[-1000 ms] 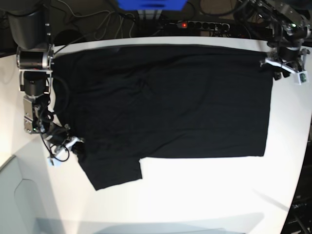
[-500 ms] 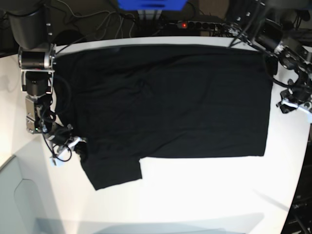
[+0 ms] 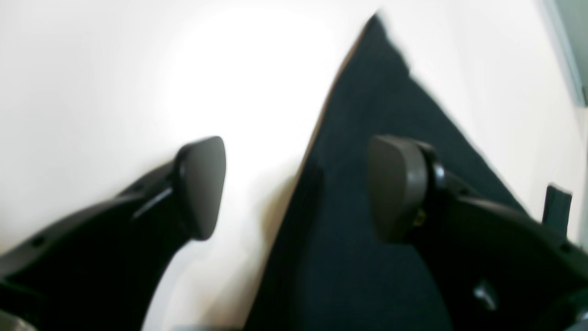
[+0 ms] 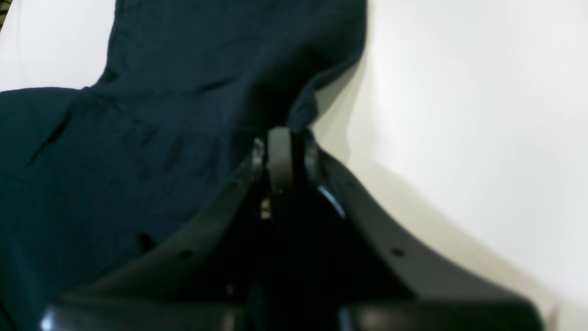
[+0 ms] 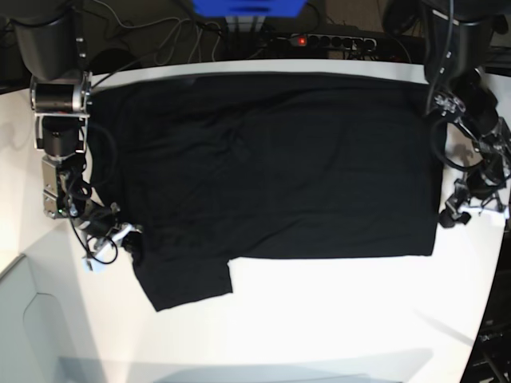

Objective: Fold the T-shirt properly
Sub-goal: 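Move the left gripper down along the shirt side toward the hem, then grasp both shirt sides and fold the shirt in half toward the robot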

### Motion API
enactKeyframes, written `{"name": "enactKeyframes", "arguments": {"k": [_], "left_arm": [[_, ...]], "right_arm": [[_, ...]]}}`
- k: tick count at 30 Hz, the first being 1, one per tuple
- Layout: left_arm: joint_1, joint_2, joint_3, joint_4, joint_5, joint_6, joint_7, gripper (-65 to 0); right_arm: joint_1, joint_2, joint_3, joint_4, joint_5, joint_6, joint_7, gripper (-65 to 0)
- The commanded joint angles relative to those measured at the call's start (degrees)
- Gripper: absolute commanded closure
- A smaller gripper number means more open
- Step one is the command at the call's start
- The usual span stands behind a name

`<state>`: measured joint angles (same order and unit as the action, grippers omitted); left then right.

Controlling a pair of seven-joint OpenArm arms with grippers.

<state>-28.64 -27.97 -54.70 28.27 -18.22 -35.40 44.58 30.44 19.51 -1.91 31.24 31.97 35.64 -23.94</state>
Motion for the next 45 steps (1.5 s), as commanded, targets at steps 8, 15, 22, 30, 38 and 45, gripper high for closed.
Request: {"name": "enactKeyframes", "arguments": {"k": [8,15,22,30,38,45], "left_arm": [[-4.5,-0.5,2.3,-4.6,-1.0,9.2,-8.3,-45.8],[-7.5,2.8,2.3,-5.0,-1.0,11.0,-10.1,-45.8],[-9.2,5.2,2.3,-4.9,-1.0,11.2,-10.2,-45.8],[-9.2,5.2,2.3,-5.0,-1.0,11.2,-10.2,-45.7],[-7.9,4.9,2.3,-4.4,-1.0,11.2,-10.2,-34.3],[-7.1,4.8,2.3,-4.4,-0.8,11.2,-12.5,-8.3]], "right_arm": [[0.3,0.2,-0.3,-0.2,-3.0,-0.2,-3.7,0.0],[0.3,0.2,-0.3,-0.2,-3.0,-0.2,-3.7,0.0],[-0.1,0.2,-0.3,2.0,-3.0,-0.2,-4.0,0.0],[-0.1,-0.2,-0.3,2.1,-3.0,-0.2,-4.1,0.0],[-0.1,-1.1,-0.4,2.1,-3.0,-0.2,-4.1,0.0],[-0.1,-1.4,-0.4,2.1,-3.0,-0.2,-4.1,0.0]]}}
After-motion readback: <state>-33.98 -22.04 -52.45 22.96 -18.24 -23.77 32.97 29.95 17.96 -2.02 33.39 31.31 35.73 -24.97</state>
